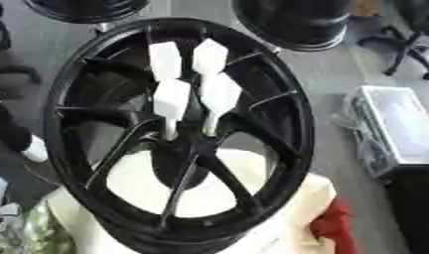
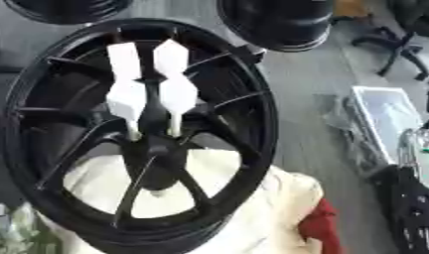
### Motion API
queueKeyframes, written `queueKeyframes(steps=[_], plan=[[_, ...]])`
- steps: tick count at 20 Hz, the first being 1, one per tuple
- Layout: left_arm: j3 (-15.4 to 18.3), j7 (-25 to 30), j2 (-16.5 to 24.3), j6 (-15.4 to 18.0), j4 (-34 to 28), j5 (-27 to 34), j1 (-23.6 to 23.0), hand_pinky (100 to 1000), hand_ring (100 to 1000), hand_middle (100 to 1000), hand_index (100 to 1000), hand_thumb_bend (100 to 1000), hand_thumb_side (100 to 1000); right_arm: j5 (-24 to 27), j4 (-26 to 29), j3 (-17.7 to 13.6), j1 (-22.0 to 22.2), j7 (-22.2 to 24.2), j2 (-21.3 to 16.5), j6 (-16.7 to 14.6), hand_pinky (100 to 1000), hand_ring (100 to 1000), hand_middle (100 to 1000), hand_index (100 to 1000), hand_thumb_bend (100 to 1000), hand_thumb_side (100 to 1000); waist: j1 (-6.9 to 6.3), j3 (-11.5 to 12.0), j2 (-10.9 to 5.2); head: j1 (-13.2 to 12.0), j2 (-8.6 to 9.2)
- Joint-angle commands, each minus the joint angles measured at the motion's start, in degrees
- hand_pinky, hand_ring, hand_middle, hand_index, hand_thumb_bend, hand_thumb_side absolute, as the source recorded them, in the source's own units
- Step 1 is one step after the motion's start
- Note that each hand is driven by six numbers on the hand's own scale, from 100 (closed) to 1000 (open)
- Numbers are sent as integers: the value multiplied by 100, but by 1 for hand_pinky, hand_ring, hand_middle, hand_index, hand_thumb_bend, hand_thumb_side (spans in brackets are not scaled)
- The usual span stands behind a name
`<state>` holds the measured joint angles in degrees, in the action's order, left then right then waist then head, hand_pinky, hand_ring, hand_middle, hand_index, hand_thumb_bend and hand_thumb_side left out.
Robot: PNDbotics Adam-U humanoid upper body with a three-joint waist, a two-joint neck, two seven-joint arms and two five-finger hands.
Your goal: Pull the pin out of the wheel hub.
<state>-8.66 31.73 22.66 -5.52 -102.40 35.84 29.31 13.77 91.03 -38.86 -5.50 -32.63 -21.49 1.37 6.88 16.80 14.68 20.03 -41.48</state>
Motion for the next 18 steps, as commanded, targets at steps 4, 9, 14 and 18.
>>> queueKeyframes(steps=[4,9,14,18], plan=[[26,27,161,56,-144,-14,69,816,1000,967,835,142,741,-10,66,-36,-63,24,-190,-5,741,675,742,812,100,645,1,-32,-2,-79,205],[41,65,238,77,-266,49,87,815,1000,965,834,138,736,35,20,-38,-101,48,-175,-41,741,674,743,811,100,647,40,-46,111,-136,345],[30,96,344,90,-424,107,65,815,1000,967,834,132,731,142,-48,-17,42,107,-277,-186,740,672,743,810,100,637,84,-76,182,-191,436],[24,107,397,85,-478,136,47,815,1000,968,834,128,728,226,-124,63,157,219,-622,-376,740,668,749,808,100,617,102,-96,182,-207,444]])
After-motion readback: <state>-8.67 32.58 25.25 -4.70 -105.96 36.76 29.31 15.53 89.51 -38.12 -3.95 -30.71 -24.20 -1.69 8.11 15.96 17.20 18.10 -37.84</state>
